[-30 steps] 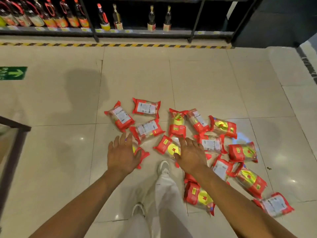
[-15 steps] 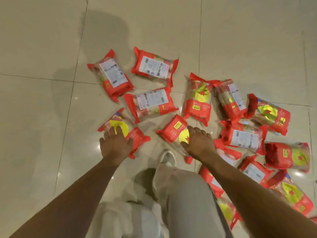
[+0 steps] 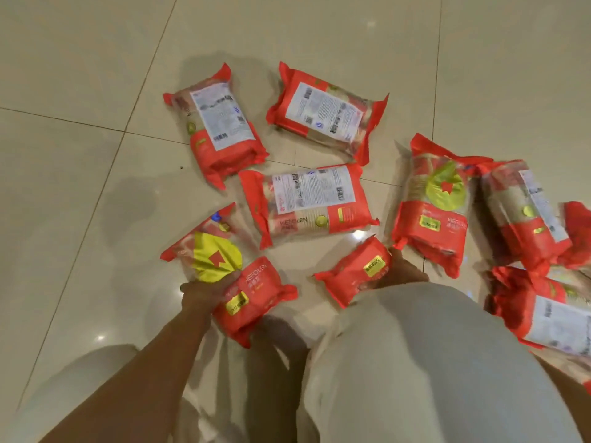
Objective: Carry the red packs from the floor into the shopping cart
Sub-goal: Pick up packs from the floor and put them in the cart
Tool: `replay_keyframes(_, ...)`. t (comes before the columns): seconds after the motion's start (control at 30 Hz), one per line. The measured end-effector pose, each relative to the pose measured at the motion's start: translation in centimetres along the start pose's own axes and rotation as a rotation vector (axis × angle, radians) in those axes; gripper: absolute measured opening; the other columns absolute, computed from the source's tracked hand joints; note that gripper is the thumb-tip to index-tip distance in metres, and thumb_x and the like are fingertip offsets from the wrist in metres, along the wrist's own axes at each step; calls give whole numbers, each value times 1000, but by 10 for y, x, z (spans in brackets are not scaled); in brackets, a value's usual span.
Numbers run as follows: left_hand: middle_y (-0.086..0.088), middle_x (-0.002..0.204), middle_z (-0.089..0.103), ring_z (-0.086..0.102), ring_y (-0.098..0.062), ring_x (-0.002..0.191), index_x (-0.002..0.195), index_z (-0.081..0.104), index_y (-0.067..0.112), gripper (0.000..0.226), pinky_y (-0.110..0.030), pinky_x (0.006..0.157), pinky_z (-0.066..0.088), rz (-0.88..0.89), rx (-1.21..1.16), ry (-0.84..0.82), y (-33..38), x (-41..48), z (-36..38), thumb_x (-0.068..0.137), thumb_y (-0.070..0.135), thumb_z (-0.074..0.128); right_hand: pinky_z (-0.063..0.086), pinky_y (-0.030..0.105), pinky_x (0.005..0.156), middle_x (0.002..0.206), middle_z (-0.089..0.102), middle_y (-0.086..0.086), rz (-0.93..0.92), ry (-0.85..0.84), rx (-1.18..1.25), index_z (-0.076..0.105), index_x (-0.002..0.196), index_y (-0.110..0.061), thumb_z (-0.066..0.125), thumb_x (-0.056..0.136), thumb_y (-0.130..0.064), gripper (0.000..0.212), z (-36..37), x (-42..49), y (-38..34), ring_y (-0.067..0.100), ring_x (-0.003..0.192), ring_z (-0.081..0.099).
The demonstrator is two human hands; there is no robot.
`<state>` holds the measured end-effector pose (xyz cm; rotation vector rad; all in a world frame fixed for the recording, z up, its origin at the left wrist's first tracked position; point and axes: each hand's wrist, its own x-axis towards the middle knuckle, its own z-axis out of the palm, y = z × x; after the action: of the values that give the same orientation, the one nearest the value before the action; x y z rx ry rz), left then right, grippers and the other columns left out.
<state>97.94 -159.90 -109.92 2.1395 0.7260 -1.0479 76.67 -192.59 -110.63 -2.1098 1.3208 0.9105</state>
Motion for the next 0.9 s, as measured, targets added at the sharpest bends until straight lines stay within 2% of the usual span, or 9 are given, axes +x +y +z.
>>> replay_keyframes(0.07, -10, 120, 70, 70, -30, 99, 125, 61, 9, 105, -47, 91, 58, -32, -106, -3, 2, -2, 0, 41, 55, 103, 45, 47, 106, 136, 61, 14, 18, -4, -36, 32, 149, -23, 72, 81, -69, 91, 0, 11, 4, 37, 127, 58)
replay_keyframes(0.13, -12, 111, 71, 66, -25, 82, 109, 63, 10, 63, -45, 86, 55, -40, -188, -43, 11, -14, 1, 62, 28, 100, 40, 43, 108, 138, 56, 18, 22, -72, 9, 39, 145, -10, 70, 92, -54, 75, -8, 4, -7, 38, 133, 51)
replay_keyframes(0.2, -14, 107, 71, 66, -26, 77, 99, 65, 8, 47, -45, 84, 55, -55, -213, -70, 15, -21, 2, 66, 16, 97, 40, 41, 107, 136, 57, 16, 25, -96, 51, 41, 141, -7, 63, 100, -43, 58, -12, -5, -12, 34, 131, 52)
replay_keyframes(0.27, -15, 108, 74, 72, -33, 83, 108, 68, 6, 79, -50, 84, 61, -17, -196, -30, 17, -28, -1, 42, 31, 103, 44, 42, 103, 129, 60, 10, 14, -139, 126, 36, 144, -9, 67, 98, -40, 64, -17, -20, -18, 33, 125, 57)
replay_keyframes(0.37, -12, 111, 71, 73, -34, 91, 124, 62, 8, 123, -53, 80, 63, 130, -9, 78, 8, -30, -16, 16, 62, 88, 48, 43, 103, 128, 62, 9, -71, -74, 322, 27, 151, -15, 92, 65, -51, 113, -47, -64, -35, 34, 120, 62)
replay_keyframes(0.53, -5, 110, 70, 71, -28, 93, 119, 60, 10, 102, -51, 85, 62, 329, -32, 97, 78, -166, -74, 34, 54, 95, 54, 45, 91, 114, 62, 1, -179, 164, 500, 38, 122, -23, 93, 64, -53, 85, -149, -165, -89, 28, 102, 64)
replay_keyframes(0.67, -1, 109, 68, 70, -24, 91, 118, 54, 20, 94, -49, 87, 60, 437, -103, 117, 139, -297, -145, 39, 50, 94, 54, 42, 89, 110, 64, 0, -254, 216, 644, 36, 116, -24, 94, 67, -47, 80, -245, -278, -135, 26, 100, 66)
replay_keyframes(0.77, 4, 102, 66, 67, -23, 89, 113, 49, 22, 81, -43, 86, 56, 512, -157, 164, 183, -407, -221, 50, 40, 98, 56, 48, 91, 105, 67, -1, -293, 286, 724, 41, 114, -23, 92, 51, -60, 89, -329, -383, -164, 29, 101, 68)
replay_keyframes(0.9, 3, 104, 63, 63, -26, 96, 112, 44, 24, 79, -43, 87, 52, 624, -206, 234, 226, -553, -337, 54, 38, 96, 56, 49, 91, 94, 63, -11, -397, 356, 808, 44, 115, -21, 94, 62, -48, 77, -437, -532, -195, 26, 94, 67)
